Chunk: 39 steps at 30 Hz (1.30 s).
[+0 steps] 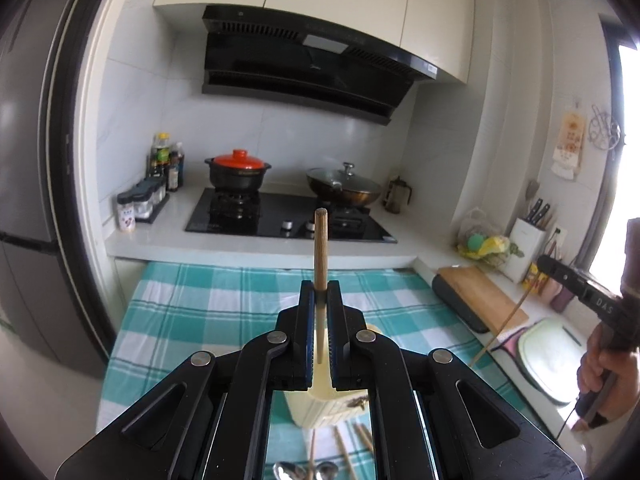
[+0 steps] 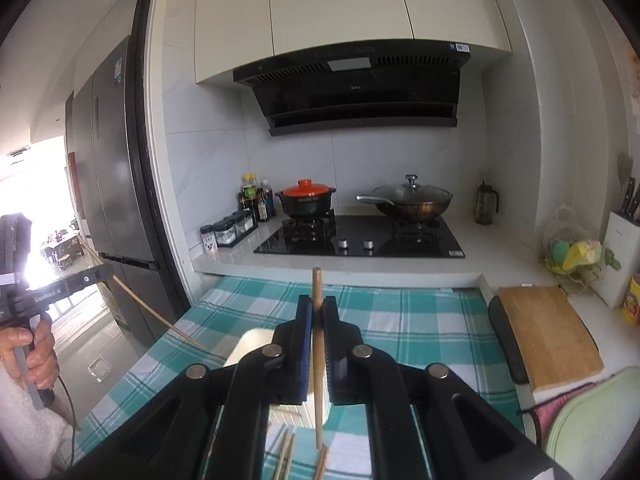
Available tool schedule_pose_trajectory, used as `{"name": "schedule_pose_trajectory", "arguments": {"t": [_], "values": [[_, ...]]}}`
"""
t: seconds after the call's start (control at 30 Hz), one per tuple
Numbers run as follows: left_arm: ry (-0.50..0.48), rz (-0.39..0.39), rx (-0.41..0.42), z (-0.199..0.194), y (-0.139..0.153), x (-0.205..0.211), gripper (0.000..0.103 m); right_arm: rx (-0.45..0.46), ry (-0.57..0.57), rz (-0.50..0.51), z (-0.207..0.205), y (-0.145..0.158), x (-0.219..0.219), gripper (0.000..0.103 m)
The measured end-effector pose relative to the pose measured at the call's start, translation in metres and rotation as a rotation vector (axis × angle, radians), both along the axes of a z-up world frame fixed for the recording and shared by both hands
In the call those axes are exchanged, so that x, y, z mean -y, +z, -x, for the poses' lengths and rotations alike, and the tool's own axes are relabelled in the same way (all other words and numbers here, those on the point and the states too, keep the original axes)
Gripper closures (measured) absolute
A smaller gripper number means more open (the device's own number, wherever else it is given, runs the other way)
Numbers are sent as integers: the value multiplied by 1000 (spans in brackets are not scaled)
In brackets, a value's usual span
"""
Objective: Organize utensils
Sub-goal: 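Carry both chopsticks upright over the cream holder and lower them inside, then open both tools and withdraw them from the holder toward the table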
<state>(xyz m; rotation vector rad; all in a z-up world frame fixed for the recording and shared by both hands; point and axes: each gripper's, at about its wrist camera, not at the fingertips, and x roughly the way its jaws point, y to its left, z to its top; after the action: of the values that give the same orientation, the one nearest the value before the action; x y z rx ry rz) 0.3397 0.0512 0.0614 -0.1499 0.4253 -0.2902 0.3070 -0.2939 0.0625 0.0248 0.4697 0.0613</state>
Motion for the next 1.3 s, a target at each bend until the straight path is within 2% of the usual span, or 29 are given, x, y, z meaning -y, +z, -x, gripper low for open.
{"name": "schedule_pose_trajectory", "arguments": {"t": [0.07, 0.13, 0.27, 0.3, 0.4, 0.47, 0.57, 0.63, 0.67, 0.7, 0.73, 0.77, 0.87, 0.97, 1.03, 1.1, 1.17, 1.3], "values": [[-8, 0, -44, -25, -7, 11, 100, 37, 11, 9, -19, 2, -9, 97], [-17, 0, -106, -48, -21, 20, 100, 36, 19, 11, -41, -6, -17, 97], [-34, -27, -231, -82, -58, 33, 100, -23, 21, 0, -83, -45, -23, 97], [-37, -37, -264, -90, -68, 36, 100, -64, 23, -4, -95, -59, -23, 97], [-55, -61, -370, -110, -97, 42, 100, -297, 16, -53, -134, -107, -18, 97], [-59, -79, -417, -120, -112, 46, 99, -407, 10, -98, -149, -134, -12, 97], [-49, -100, -435, -129, -124, 51, 99, -441, 12, -72, -160, -153, -13, 97], [-19, -78, -429, -133, -125, 48, 95, -426, 14, -53, -163, -155, -14, 95], [-4, -55, -426, -133, -124, 44, 84, -411, 12, -44, -162, -153, -15, 82], [11, -26, -423, -131, -122, 40, 75, -386, 7, -35, -161, -150, -16, 63], [26, 3, -411, -128, -119, 34, 54, -350, -1, -28, -156, -144, -16, 56], [43, 22, -391, -123, -115, 28, 39, -314, -8, -24, -150, -136, -15, 52], [74, 22, -329, -98, -105, 11, 23, -259, -16, -19, -122, -117, -10, 52], [78, -29, -269, -57, -103, -6, 6, -231, -30, -9, -75, -109, 2, 44], [95, -84, -238, -24, -112, -17, 3, -221, -51, 23, -38, -114, 11, 41], [116, -126, -250, 3, -132, -28, 3, -242, -76, 65, -2, -128, 19, 39], [138, -136, -299, 30, -163, -39, 3, -278, -119, 91, 34, -151, 28, 39], [177, -152, -427, 73, -230, -55, 3, -363, -213, 83, 99, -203, 47, 39]]}}
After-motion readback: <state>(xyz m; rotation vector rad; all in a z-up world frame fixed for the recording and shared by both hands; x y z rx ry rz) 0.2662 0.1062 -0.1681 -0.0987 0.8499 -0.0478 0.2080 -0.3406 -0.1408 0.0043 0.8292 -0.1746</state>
